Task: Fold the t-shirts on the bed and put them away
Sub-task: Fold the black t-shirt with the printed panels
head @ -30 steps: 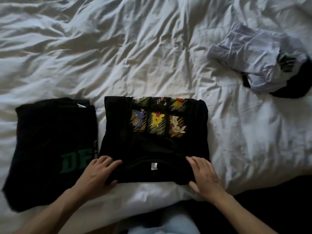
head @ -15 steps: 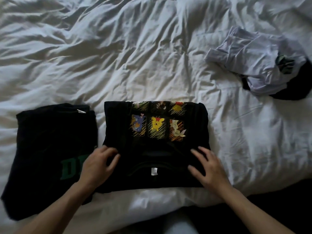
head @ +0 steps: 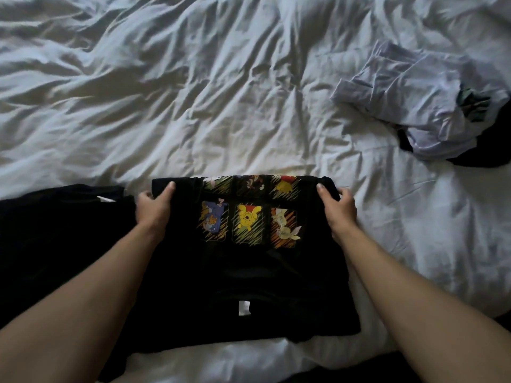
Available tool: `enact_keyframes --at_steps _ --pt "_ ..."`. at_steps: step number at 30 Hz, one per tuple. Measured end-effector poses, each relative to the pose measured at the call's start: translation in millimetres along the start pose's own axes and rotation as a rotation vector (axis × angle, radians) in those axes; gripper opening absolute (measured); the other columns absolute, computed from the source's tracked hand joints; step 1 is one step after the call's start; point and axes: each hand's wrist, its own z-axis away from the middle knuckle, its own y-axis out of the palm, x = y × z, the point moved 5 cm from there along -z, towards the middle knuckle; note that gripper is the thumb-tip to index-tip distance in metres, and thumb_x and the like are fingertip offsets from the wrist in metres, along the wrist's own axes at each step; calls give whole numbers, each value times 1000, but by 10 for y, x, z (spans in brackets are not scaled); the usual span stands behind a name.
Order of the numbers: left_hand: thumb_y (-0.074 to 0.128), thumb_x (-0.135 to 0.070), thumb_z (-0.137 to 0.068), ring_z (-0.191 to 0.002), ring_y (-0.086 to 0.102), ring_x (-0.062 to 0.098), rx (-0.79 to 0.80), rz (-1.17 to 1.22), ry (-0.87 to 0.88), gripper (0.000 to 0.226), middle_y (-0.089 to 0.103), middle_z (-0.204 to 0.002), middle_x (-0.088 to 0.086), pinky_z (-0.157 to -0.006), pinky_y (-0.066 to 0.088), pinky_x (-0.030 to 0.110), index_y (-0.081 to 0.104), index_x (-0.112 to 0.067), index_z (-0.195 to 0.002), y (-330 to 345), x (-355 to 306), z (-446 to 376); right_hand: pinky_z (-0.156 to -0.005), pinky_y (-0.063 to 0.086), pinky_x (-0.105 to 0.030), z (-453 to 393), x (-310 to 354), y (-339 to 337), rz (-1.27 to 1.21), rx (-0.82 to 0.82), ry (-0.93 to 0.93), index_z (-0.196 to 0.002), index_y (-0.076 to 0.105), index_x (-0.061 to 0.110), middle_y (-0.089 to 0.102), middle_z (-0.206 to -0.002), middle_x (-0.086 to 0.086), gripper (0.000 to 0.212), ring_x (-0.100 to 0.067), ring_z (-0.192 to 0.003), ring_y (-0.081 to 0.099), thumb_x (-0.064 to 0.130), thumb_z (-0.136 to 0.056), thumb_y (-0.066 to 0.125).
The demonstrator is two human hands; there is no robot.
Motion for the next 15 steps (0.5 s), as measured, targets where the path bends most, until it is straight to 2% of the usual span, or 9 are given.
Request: enact_keyframes --at_steps 1,3,4,5,7,9,12,15 --pt "75 -58 -73 -90 68 26 30 57 -3 63 70 -107 12 -88 56 40 64 -8 -110 73 -34 -83 -90 54 -42 -127 22 7 -62 34 6 -107 63 13 68 -113 -13 34 -28 -100 65 41 -88 70" --pt "70 -33 -90 -73 65 21 94 152 11 22 68 -96 13 -72 57 33 66 -12 -97 73 -144 -148 -86 56 -47 -206 92 43 -146 134 10 -87 63 16 70 -99 -14 15 -27 -88 67 29 -90 70" --pt "65 -25 -94 -66 63 18 121 184 -5 12 67 -90 11 -64 57 29 65 -13 -91 93 -170 -182 -82 56 -47 -245 114 28 -203 163 20 -81 61 17 69 -91 -12 14 -26 -82 66 24 -91 69" --pt "61 -21 -97 -64 62 16 135 198 -27 12 65 -86 9 -61 57 28 63 -15 -86 120 -168 -230 -76 57 -43 -298 122 -2 -291 171 47 -77 59 17 66 -83 -9 18 -24 -76 64 21 -91 68" --pt "55 -20 -99 -69 62 19 120 272 -65 15 63 -85 7 -68 57 34 60 -17 -85 93 -148 -305 -68 54 -34 -351 127 -41 -491 171 129 -74 54 17 62 -74 -6 22 -19 -66 62 17 -93 65" --pt "53 -20 -100 -76 63 20 99 327 -94 14 64 -90 7 -80 55 41 60 -18 -88 52 -129 -356 -71 55 -35 -408 98 -64 -602 155 194 -78 55 17 63 -76 -6 18 -19 -66 62 17 -94 63" --pt "53 -24 -100 -86 65 23 114 369 -119 9 65 -105 12 -91 54 46 60 -20 -98 20 -79 -400 -77 55 -40 -450 42 -72 -647 129 209 -84 58 16 65 -79 -5 12 -18 -69 63 16 -95 63" --pt "53 -29 -101 -94 63 26 89 344 -119 16 64 -97 8 -98 51 47 61 -18 -92 19 -34 -444 -68 59 -34 -468 -46 -47 -627 165 196 -86 63 15 71 -69 -1 9 -13 -62 67 11 -93 64"
